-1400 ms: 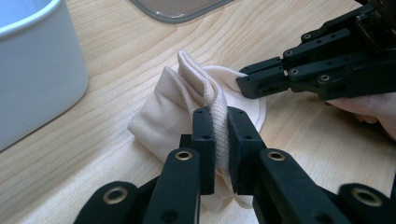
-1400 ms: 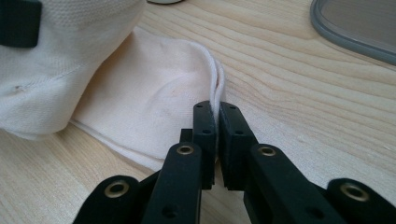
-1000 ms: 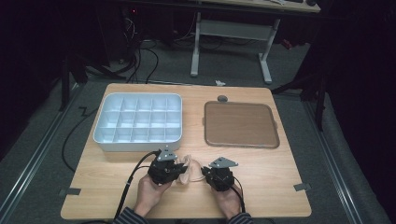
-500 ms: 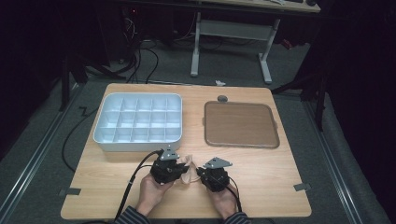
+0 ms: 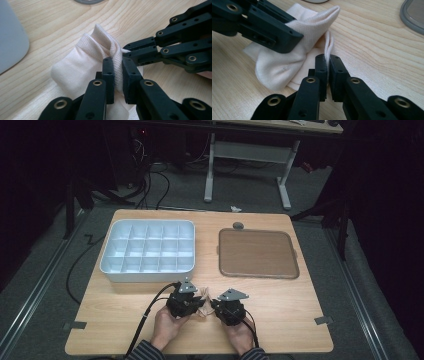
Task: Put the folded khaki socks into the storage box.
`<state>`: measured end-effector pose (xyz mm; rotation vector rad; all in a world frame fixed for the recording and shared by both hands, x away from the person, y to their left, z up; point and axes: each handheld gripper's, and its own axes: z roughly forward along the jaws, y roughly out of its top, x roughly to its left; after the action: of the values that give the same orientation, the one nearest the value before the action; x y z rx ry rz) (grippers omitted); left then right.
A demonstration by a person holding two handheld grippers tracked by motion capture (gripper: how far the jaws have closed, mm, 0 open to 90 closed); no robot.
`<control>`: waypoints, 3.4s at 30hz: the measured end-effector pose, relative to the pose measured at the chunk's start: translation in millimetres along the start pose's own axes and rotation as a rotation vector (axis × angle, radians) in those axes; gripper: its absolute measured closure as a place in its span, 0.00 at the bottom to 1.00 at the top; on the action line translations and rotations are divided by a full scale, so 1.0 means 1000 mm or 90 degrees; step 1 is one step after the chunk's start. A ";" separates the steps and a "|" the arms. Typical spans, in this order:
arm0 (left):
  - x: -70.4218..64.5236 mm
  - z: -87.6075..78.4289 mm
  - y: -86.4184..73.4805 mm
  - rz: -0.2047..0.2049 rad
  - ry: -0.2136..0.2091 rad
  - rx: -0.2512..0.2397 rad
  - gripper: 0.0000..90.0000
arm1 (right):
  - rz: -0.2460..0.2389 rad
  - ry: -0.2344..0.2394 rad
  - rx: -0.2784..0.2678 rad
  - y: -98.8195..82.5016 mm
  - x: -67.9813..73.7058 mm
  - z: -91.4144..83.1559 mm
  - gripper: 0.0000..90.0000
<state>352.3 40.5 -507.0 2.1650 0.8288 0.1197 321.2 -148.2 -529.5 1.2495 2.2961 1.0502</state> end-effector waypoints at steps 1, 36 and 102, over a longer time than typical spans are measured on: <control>0.000 0.001 0.000 0.002 0.001 0.002 0.92 | 0.000 -0.001 0.001 0.000 0.000 0.000 0.95; 0.010 -0.024 -0.010 -0.014 -0.014 -0.086 0.67 | -0.024 -0.024 -0.043 0.008 0.006 -0.023 0.91; 0.030 -0.025 -0.036 -0.086 0.042 -0.057 0.52 | 0.001 -0.005 -0.046 0.004 0.006 -0.019 0.88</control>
<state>348.1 91.8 -521.2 2.0247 0.9867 0.1574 309.4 -150.7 -513.5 1.2255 2.2307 1.1171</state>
